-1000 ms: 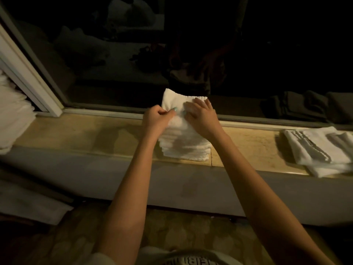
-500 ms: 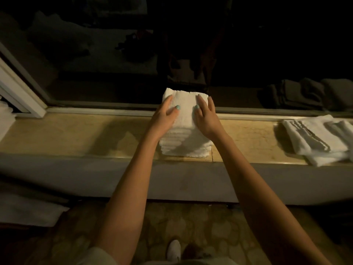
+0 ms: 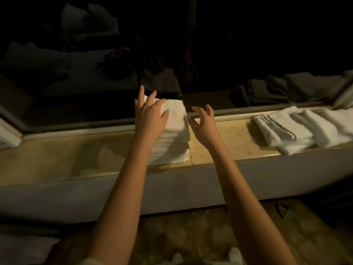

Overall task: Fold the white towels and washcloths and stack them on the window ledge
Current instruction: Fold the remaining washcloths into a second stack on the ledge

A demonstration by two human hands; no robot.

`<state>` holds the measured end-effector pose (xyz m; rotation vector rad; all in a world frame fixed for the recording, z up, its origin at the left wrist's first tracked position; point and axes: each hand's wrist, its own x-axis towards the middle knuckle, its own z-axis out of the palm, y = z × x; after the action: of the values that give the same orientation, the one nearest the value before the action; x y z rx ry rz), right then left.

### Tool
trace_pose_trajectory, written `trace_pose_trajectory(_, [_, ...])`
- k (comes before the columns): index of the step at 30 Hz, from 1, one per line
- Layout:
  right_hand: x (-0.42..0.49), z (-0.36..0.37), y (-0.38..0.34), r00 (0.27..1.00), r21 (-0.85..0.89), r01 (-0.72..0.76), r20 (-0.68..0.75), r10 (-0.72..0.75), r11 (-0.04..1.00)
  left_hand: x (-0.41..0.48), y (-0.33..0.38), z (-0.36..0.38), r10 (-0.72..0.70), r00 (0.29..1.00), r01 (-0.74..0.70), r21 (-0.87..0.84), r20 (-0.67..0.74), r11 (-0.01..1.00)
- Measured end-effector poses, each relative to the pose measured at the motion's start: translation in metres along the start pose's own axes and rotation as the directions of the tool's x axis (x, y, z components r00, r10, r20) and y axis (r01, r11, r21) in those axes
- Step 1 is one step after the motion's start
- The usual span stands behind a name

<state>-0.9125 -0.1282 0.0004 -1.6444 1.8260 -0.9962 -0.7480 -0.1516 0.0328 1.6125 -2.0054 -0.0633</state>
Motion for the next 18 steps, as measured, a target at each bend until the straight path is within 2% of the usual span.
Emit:
trace_pose_trajectory(3, [-0.005,-0.044,0.028,0.996,0.034,-0.045,-0.082,0.047,0.998,0.014,0.052,0.009,0.063,0.997,-0.069,-0.125,-0.045,0.99])
trace_pose_trajectory(6, [-0.003,-0.092,0.065,0.986,0.035,-0.039,-0.161,0.044,0.999,0.021,0.103,0.039,0.082,0.997,-0.079,-0.239,0.0,0.968])
trace_pose_trajectory(14, [0.004,-0.215,0.182,0.954,0.051,-0.162,-0.246,0.17,0.985,0.014,0.242,0.139,0.067,0.972,0.022,-0.372,0.225,0.928])
trace_pose_trajectory(18, [0.004,-0.261,0.231,0.949,0.042,-0.168,-0.263,0.173,0.985,0.016,0.295,0.187,-0.003,0.964,0.129,-0.454,0.267,0.882])
